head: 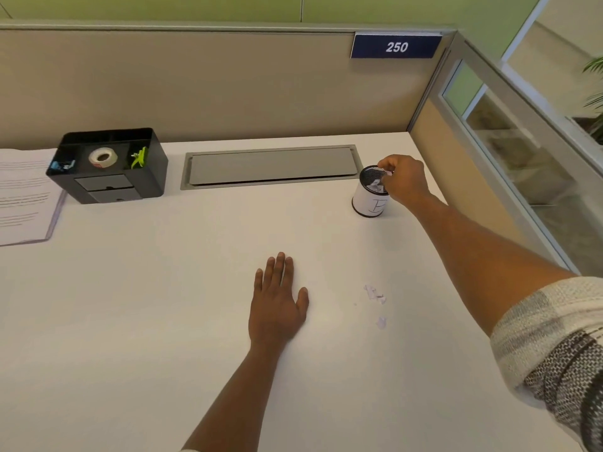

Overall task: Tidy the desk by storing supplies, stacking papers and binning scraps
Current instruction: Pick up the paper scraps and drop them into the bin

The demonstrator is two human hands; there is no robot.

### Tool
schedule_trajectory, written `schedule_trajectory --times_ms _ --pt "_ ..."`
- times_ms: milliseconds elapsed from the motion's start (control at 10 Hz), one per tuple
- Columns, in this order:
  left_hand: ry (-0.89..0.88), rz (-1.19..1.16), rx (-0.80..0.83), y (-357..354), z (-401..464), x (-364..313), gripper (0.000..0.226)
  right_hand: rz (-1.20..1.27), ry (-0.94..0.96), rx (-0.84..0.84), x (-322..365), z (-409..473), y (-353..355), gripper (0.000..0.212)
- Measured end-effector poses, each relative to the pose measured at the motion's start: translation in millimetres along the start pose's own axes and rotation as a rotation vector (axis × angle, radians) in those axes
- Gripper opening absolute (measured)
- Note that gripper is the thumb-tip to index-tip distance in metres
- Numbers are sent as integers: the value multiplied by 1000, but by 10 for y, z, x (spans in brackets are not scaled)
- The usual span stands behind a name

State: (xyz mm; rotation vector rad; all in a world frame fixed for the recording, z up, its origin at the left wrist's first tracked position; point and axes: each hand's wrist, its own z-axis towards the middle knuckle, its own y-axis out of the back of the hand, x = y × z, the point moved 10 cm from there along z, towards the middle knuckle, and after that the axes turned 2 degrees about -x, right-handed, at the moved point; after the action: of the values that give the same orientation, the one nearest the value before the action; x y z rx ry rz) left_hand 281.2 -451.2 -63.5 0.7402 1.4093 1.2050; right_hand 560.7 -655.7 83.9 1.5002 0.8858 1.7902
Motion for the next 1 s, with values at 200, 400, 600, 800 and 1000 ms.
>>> schedule_trajectory --times_ms 200,400,600,800,1000 --pt "-3 2 -3 14 -1 -5 69 49 -32 -48 -63 -14 69 34" --pt "-4 18 19 6 -2 -5 71 155 -10 -74 -78 -131 170 26" --pt "2 22 29 7 2 1 72 215 17 -21 -70 -584 100 33" --pt "12 13 58 -24 1 14 70 -26 172 292 -250 -1546 -459 39" --pt "18 12 66 -18 -6 10 70 -239 194 369 -377 -2305 -727 59"
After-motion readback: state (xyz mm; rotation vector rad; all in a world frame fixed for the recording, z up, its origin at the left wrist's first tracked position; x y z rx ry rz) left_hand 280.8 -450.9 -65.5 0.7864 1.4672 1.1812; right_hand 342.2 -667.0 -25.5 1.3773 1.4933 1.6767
